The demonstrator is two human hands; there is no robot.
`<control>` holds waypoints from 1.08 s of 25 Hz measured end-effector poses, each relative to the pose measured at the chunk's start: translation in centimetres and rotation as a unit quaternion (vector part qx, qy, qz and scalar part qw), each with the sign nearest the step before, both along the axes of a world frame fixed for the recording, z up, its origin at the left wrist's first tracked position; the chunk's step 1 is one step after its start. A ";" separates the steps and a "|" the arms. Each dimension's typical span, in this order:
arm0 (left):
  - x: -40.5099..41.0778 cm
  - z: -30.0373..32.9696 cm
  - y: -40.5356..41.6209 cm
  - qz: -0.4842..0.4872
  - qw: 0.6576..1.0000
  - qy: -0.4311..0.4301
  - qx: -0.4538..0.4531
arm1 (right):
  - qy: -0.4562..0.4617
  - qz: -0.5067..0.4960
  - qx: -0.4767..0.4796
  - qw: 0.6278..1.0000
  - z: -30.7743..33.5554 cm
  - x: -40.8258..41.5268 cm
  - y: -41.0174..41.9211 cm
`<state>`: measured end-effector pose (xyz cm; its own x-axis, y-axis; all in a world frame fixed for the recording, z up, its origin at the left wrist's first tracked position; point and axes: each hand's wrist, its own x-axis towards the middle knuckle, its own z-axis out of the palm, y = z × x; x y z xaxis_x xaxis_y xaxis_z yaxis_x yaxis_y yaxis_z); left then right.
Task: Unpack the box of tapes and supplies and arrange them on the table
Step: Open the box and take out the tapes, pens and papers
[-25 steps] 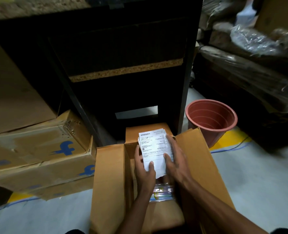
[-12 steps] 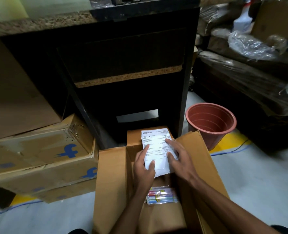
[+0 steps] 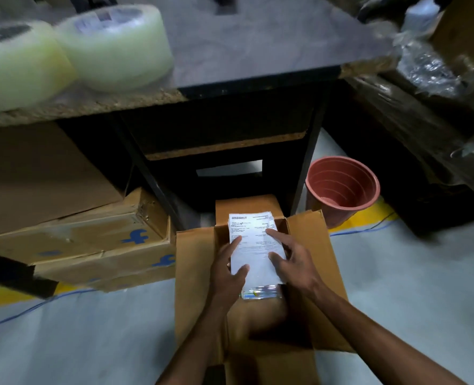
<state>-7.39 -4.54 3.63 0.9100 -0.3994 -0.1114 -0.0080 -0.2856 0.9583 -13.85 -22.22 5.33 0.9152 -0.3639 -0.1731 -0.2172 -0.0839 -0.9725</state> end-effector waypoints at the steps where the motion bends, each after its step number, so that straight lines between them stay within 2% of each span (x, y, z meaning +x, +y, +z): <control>1: -0.5 1.6 0.3 0.007 1.000 0.011 -0.009 | 0.007 0.000 -0.001 1.000 1.6 -0.5 0.6; 3: -1.5 5.3 1.1 0.028 0.998 0.045 -0.024 | 0.011 0.004 -0.002 1.000 5.6 -1.4 2.0; 8: -3.9 17.7 3.3 0.079 0.992 0.101 0.010 | 0.045 0.005 0.011 0.999 17.7 -3.7 4.9; 12: -5.8 28.6 5.1 0.053 0.997 0.041 0.048 | 0.038 0.032 -0.027 0.998 28.4 -5.7 5.3; 17: -7.1 40.4 5.1 0.053 0.997 0.037 0.036 | 0.036 0.054 -0.052 0.997 39.1 -6.7 4.1; 22: -4.4 47.4 2.4 0.054 0.998 -0.005 0.011 | 0.000 0.054 -0.089 0.995 45.2 -3.4 1.3; 27: 0.8 49.7 -0.1 0.037 0.996 -0.071 0.032 | -0.012 0.034 -0.064 0.997 47.2 1.1 -0.8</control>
<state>-6.63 -4.59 53.31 0.9451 -0.3267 -0.0029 -0.1185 -0.3510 0.9288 -12.74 -23.06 52.53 0.9421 -0.3177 -0.1068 -0.1831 -0.2208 -0.9580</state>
